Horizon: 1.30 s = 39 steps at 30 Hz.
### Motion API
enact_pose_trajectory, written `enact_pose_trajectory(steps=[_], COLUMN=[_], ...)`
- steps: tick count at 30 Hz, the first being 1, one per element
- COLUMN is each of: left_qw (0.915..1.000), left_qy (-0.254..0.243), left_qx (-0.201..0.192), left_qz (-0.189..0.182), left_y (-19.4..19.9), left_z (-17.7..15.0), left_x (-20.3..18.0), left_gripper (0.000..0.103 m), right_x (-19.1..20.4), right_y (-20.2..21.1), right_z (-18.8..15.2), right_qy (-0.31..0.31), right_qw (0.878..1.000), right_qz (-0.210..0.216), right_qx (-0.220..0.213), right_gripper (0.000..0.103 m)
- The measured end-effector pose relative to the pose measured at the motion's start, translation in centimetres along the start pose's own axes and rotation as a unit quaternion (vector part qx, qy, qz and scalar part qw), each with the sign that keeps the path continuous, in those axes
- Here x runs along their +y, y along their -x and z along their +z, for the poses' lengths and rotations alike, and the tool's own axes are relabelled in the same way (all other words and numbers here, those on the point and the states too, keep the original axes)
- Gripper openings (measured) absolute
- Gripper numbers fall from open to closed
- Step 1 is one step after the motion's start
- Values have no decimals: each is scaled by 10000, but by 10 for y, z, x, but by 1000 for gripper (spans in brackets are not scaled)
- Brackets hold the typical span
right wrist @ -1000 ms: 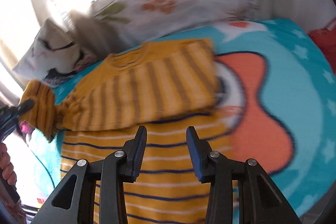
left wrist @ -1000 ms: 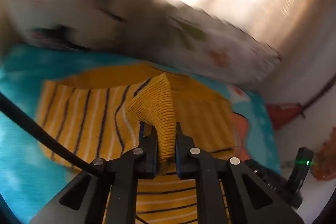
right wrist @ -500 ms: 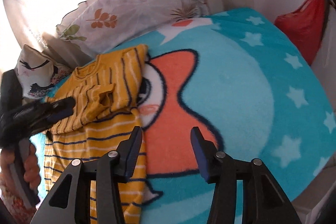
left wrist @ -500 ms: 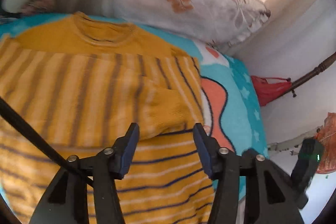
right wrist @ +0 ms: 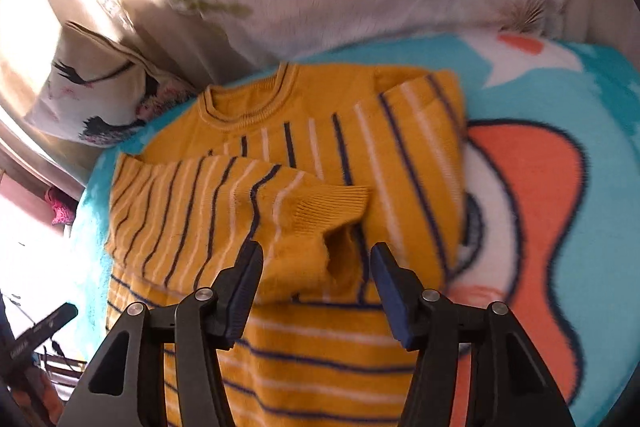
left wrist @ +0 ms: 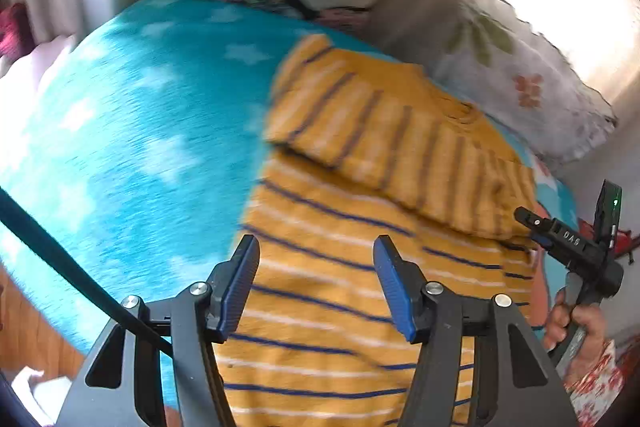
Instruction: Fold small clothes
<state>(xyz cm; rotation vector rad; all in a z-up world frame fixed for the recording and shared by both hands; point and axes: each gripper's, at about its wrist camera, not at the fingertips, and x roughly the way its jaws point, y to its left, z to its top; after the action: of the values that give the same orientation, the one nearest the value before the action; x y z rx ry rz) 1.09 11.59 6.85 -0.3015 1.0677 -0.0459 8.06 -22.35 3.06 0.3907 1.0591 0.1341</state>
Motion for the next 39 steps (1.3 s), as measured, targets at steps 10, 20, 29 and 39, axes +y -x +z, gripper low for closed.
enact_pose_trajectory(steps=[10, 20, 29, 39], left_qw=[9992, 9978, 9921, 9914], left_qy=[-122, -564, -1245, -951], left_qx=[76, 353, 71, 820], left_qz=[361, 44, -125, -372], left_y=[-11, -38, -82, -105], left_z=[1, 13, 69, 75], left_x=[40, 24, -27, 3], left_gripper=[58, 58, 59, 68], right_x=[-4, -11, 18, 24], right_y=[26, 35, 22, 10], right_z=[36, 14, 21, -10], right_qy=[282, -127, -573, -146], right_qw=[9944, 9876, 9965, 9815], right_qz=[-881, -1448, -255, -1888], right_qx=[-502, -588, -557, -278], right_gripper=[7, 31, 31, 35])
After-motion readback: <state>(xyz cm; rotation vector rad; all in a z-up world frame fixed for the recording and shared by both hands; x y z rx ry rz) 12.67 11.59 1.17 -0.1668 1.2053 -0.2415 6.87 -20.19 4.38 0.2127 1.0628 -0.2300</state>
